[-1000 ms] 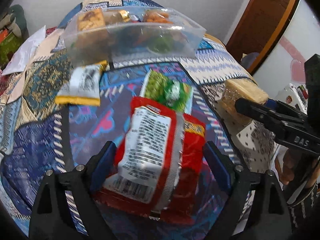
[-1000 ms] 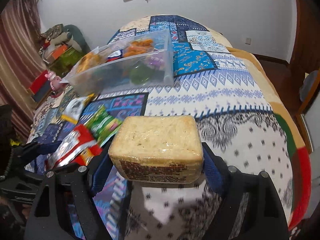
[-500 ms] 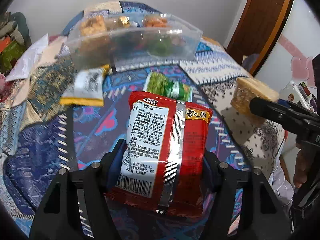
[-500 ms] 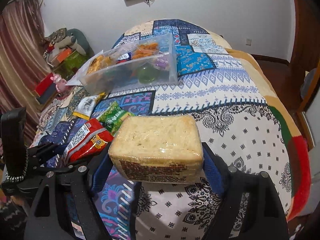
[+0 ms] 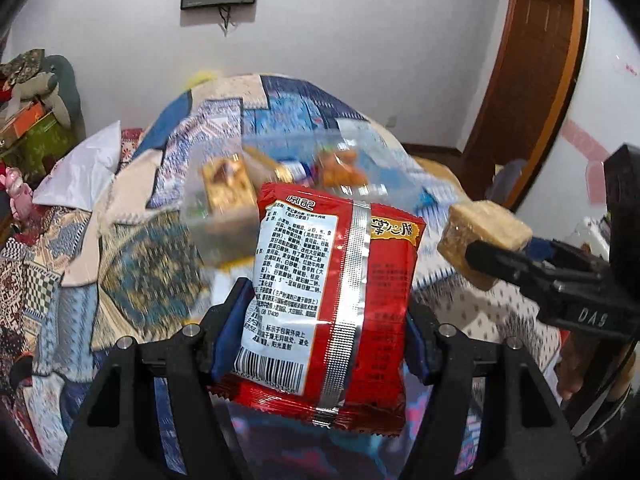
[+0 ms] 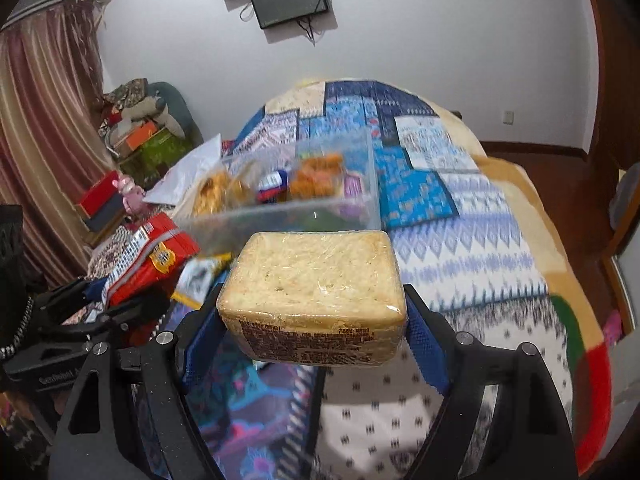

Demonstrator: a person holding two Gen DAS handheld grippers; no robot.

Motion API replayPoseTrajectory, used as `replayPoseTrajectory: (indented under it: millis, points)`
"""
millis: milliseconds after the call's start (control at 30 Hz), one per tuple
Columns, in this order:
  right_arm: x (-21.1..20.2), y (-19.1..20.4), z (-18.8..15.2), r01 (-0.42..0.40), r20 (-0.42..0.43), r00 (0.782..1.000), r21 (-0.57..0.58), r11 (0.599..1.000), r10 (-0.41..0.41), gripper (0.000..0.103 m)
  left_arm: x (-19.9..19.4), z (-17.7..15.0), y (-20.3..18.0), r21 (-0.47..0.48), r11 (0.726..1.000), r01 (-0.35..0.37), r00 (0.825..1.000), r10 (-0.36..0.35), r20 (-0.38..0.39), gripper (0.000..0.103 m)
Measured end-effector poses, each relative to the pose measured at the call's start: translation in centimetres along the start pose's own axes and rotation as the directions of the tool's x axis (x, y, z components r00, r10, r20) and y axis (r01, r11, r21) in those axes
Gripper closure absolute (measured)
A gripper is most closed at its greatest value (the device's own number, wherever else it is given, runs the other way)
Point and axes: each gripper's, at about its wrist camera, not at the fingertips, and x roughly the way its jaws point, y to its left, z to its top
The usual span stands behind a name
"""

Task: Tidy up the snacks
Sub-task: 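Carry the red bag and cracker block over the clear box and release both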

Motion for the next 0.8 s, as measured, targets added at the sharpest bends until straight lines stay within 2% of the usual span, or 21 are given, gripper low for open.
replayPoseTrajectory:
  millis: [200,367,567,800]
  points:
    - [1.9,0.7,2.8,0.003,0.032,0.999,-0.025,1.0,-0.002,0.023,1.2,3.6,2.2,-0.042,0.999,0.0,0.999,0.001,0.033,0.036]
    - [4.3,1.0,5.0,-0.008,0.046,0.999,-0.023,1.0,0.009,0.023,3.7,6.4,4.4,-0.079,0.997,-0.001,0.999,0.004,0.034,0.036]
    - [8.1,1.4,7.2,-0.032,0.028,0.999,-0.008,0.999,0.033,0.023,7.1,8.9,7.4,-0.13,0.991,-0.01,1.0,0.012,0.015,0.036]
    - [12.0,2.3,8.4,-0.057,-0.005,0.998,-0.019,0.998,0.057,0.023,10.7,11.2,8.9,-0.134,0.99,-0.046,0.999,0.048,0.015,0.036]
